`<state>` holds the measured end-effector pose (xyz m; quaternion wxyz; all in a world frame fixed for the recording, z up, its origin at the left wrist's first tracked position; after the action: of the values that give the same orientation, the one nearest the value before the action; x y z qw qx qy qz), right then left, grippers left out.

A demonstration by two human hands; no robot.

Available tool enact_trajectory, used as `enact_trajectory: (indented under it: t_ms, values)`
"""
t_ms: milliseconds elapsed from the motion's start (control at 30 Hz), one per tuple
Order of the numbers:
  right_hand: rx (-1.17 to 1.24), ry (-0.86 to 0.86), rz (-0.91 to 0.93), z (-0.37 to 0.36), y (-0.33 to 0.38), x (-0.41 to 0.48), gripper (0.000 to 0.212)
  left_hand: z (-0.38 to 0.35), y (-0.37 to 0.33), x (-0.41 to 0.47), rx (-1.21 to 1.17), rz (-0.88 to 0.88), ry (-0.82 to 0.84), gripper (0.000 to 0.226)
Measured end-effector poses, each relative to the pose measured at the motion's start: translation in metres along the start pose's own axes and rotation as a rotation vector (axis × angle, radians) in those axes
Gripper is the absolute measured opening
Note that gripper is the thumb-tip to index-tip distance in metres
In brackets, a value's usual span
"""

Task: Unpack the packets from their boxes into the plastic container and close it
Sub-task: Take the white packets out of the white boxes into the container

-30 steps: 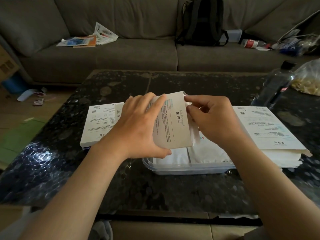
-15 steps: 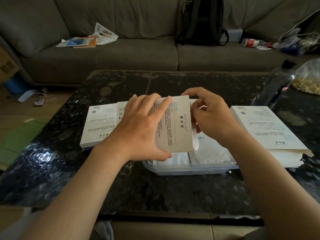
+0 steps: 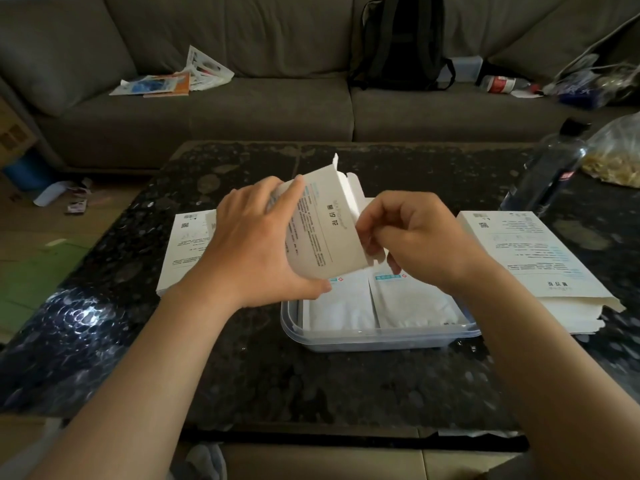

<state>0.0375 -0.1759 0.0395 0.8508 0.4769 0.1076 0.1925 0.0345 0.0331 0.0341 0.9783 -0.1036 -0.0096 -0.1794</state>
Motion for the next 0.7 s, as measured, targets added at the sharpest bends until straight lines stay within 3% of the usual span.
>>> enact_trajectory:
  t_ms: [300,533,700]
  values:
    - [-0.030,0.049,0.003,0.002,-0.003,-0.004,0.019,0.004,0.011,0.000,-0.036,0.125,0.011,0.137]
    - [-0.145,0.141,0.017,-0.004,0.001,-0.004,0.022,0.004,0.011,-0.001,-0.061,0.135,0.029,0.136]
    - [-0.266,0.149,0.032,-0.010,-0.004,-0.001,0.011,0.001,0.008,-0.002,-0.060,0.127,0.021,0.135]
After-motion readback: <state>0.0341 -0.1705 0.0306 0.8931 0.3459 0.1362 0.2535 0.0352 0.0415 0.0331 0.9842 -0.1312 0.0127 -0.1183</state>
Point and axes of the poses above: each hand's wrist, its own x-axis towards the middle knuckle, its own z-axis out of the back of the hand, y = z × x, the point moved 3 cm from there along x, towards the middle knuckle, and after that the axes turned 12 degrees about y, right-handed, at the moved point
